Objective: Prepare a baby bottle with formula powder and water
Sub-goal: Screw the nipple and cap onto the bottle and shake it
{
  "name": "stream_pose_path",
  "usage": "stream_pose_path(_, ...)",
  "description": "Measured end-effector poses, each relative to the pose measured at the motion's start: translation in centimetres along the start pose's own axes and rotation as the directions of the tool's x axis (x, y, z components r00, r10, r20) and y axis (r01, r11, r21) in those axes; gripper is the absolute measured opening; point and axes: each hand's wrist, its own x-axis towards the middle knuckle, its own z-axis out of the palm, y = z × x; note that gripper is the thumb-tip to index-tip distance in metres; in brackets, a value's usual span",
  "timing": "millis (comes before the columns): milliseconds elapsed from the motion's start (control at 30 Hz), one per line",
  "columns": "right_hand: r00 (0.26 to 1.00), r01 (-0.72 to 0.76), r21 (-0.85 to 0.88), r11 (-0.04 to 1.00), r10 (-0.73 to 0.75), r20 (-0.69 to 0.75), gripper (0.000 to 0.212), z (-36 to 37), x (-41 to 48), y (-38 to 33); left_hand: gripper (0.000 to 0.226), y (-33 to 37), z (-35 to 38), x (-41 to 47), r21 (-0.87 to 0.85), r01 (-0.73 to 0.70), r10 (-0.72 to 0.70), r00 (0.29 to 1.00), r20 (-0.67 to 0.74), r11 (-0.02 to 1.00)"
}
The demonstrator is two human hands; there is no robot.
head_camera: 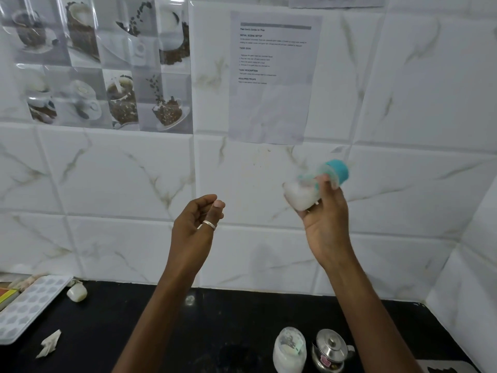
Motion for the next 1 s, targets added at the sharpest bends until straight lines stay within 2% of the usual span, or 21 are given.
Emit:
stream_pose_path(67, 1.0, 0.001, -0.101, 0.995, 0.001, 0.025, 0.063, -0.1, -0.2, 0.4, 0.05, 0.0, -0.1, 0.1, -0.001, 0.0, 0.0, 1.0, -0.006, 1.0)
stream_pose_path(133, 0.988, -0.079, -0.348, 0.934, 0.119, 0.094, 0.082, -0.3, -0.9, 1.1, 0.051, 0.0, 0.0, 0.1, -0.004, 0.002, -0.002, 1.0, -0.007, 1.0)
stream_pose_path(167, 0.98, -0.099, -0.418, 0.903, 0.162, 0.117, 0.09, -0.4, -1.2, 1.5, 0.051, -0.1, 0.1, 0.1, -0.005, 0.001, -0.001, 1.0, -0.002, 1.0)
stream_pose_path(233, 0.977, -0.112, -0.427, 0.897, 0.179, 0.12, 0.096, -0.8, -1.5, 2.0, 0.052, -0.2, 0.2, -0.1, -0.006, 0.0, 0.0, 1.0, 0.007, 1.0)
stream_pose_path(300, 0.979, -0.1, -0.421, 0.902, 0.165, 0.122, 0.088, -0.7, -1.7, 2.2, 0.052, -0.3, 0.2, -0.2, -0.009, -0.006, 0.006, 1.0, 0.011, 1.0)
stream_pose_path(400, 0.98, -0.065, -0.499, 0.864, 0.15, 0.133, 0.065, -0.7, -1.9, 2.5, 0.051, -0.5, 0.2, -0.3, -0.011, -0.008, 0.008, 1.0, 0.005, 1.0)
stream_pose_path(533, 0.98, -0.044, -0.568, 0.822, 0.146, 0.136, 0.055, -0.5, -2.6, 3.1, 0.05, -1.0, 0.3, -0.5, -0.007, 0.002, -0.002, 1.0, 0.018, 1.0)
stream_pose_path(633, 0.981, -0.027, -0.597, 0.802, 0.137, 0.14, 0.057, -0.5, -3.0, 3.9, 0.05, -1.5, 0.6, -0.8, 0.0, 0.014, -0.014, 0.999, 0.032, 1.0)
stream_pose_path(733, 0.98, -0.018, -0.633, 0.774, 0.139, 0.141, 0.059, -0.3, -3.5, 4.6, 0.033, -2.4, 0.6, -1.1, 0.009, 0.023, -0.023, 0.998, 0.055, 1.0)
stream_pose_path(833, 0.98, -0.005, -0.674, 0.739, 0.138, 0.144, 0.051, -0.2, -4.0, 5.4, 0.022, -3.4, 0.7, -1.4, 0.035, 0.015, -0.018, 0.995, 0.102, 0.999)
stream_pose_path(1000, 0.975, 0.016, -0.724, 0.69, 0.15, 0.164, 0.055, 0.0, -5.0, 6.9, 0.034, -4.8, 0.6, -2.2, 0.098, -0.015, -0.007, 0.976, 0.22, 0.995)
